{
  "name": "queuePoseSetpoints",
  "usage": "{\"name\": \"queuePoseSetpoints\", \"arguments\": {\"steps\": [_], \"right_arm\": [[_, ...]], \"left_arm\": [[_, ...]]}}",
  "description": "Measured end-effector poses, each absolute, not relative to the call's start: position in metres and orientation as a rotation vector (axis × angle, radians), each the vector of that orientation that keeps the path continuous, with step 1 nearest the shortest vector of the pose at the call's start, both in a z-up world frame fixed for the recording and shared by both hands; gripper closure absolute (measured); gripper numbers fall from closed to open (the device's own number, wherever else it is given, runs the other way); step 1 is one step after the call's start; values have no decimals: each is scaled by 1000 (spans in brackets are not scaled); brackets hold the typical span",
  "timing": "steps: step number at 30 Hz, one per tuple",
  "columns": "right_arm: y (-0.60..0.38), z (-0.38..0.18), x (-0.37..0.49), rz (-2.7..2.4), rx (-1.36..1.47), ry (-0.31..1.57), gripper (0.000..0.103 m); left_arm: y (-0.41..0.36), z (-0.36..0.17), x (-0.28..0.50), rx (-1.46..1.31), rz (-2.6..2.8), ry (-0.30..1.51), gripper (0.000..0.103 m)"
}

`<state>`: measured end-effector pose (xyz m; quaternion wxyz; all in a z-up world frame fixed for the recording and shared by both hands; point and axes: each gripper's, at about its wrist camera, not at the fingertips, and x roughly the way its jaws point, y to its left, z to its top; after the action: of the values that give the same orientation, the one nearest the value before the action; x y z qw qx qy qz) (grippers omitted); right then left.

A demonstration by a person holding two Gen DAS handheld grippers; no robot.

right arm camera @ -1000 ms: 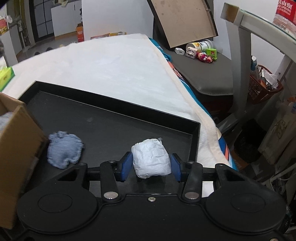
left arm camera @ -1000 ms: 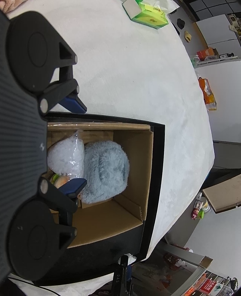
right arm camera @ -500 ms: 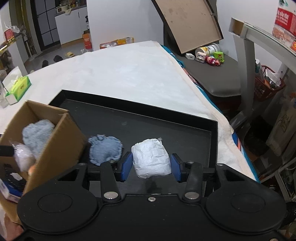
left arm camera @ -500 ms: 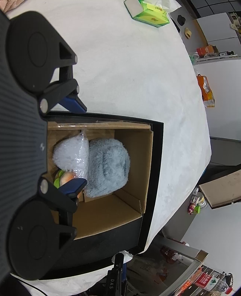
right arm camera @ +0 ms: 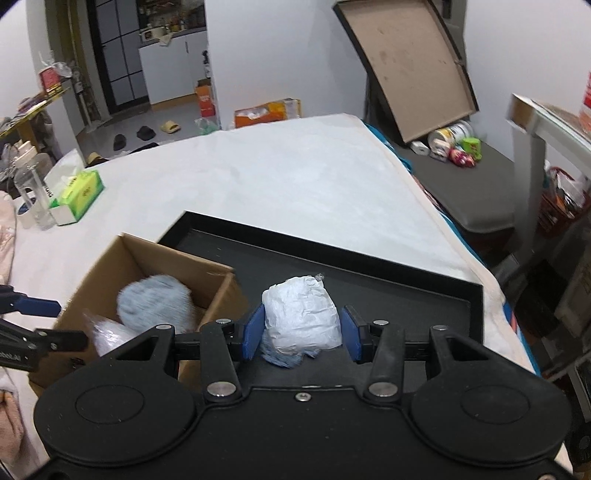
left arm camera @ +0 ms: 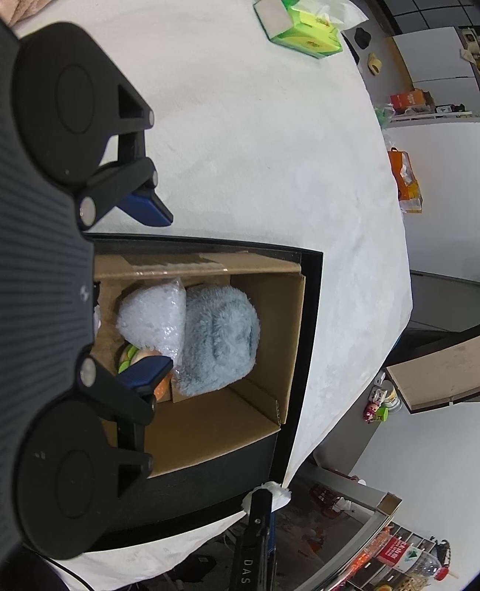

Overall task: Organize soft objects
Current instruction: 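Lift the white paper ball with the right gripper toward the box, then lower the paper ball into the box and open the right gripper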

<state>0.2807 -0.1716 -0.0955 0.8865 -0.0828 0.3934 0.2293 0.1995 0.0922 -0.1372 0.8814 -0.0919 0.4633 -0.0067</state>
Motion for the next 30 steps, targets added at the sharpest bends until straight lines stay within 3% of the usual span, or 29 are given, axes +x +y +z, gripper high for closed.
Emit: {"name": "queuePoseSetpoints", "arguments": {"steps": [8,14,18,21,30], "right_arm": [[-140,-88,275,521,-189,800,58],[-120,-87,270,553,-207,795,58],[-108,-89,268,571,-220,797,58],[-100,-92,266,581,-229,800,58],[-85,-98,268,583,-239,806,58]], "left_arm": [[100,-141,192,-212,-45,955,34],[105,-148,187,-229,-55,969,60],[108,-152,183,-240,-56,972,71],[110,-154,180,-237,-57,980,86],[112,-155,176,-230,-79,972,88]]}}
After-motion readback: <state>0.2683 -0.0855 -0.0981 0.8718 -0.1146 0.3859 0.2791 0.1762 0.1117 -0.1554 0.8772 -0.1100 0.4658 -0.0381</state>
